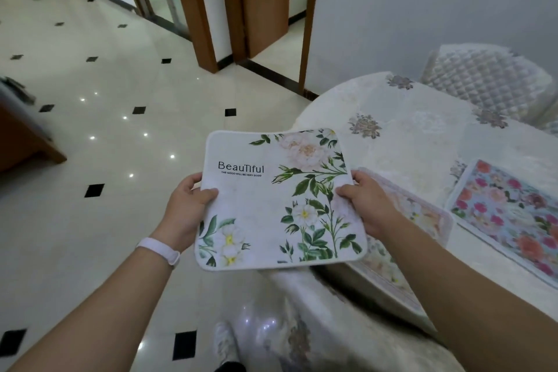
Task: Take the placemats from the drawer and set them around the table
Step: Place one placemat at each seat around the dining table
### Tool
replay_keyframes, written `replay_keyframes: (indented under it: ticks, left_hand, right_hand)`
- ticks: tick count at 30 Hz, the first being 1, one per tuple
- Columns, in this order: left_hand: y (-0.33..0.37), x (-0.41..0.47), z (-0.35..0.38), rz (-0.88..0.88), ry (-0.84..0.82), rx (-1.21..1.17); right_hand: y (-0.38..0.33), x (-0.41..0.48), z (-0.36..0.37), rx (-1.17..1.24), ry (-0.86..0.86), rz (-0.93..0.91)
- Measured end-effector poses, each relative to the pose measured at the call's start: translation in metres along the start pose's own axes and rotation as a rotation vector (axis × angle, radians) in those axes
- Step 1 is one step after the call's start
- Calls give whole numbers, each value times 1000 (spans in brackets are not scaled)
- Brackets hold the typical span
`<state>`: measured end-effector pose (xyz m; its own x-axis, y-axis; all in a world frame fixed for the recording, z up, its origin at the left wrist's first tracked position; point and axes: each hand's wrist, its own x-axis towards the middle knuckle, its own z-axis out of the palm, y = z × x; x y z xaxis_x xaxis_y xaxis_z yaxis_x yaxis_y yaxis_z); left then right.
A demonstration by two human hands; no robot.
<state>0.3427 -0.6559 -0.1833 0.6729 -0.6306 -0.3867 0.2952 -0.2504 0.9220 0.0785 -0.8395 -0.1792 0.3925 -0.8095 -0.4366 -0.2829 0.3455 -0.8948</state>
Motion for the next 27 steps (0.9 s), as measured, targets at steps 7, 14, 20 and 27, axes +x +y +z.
replay_keyframes:
  ticks: [7, 14, 20, 27]
  left_hand:
    - [55, 84, -105, 4, -23, -2]
    - [93, 148, -140, 38, -65, -42]
    - [109, 213, -135, 15, -80, -33]
    - [139, 329, -104, 14, -121, 70]
  right_hand:
    - [-44, 41, 130, -3, 32, -15]
    - [-76, 83, 187, 35, 71, -26]
    - [-97, 140, 204, 18, 89, -37]
    - [-112, 248, 217, 74, 142, 20]
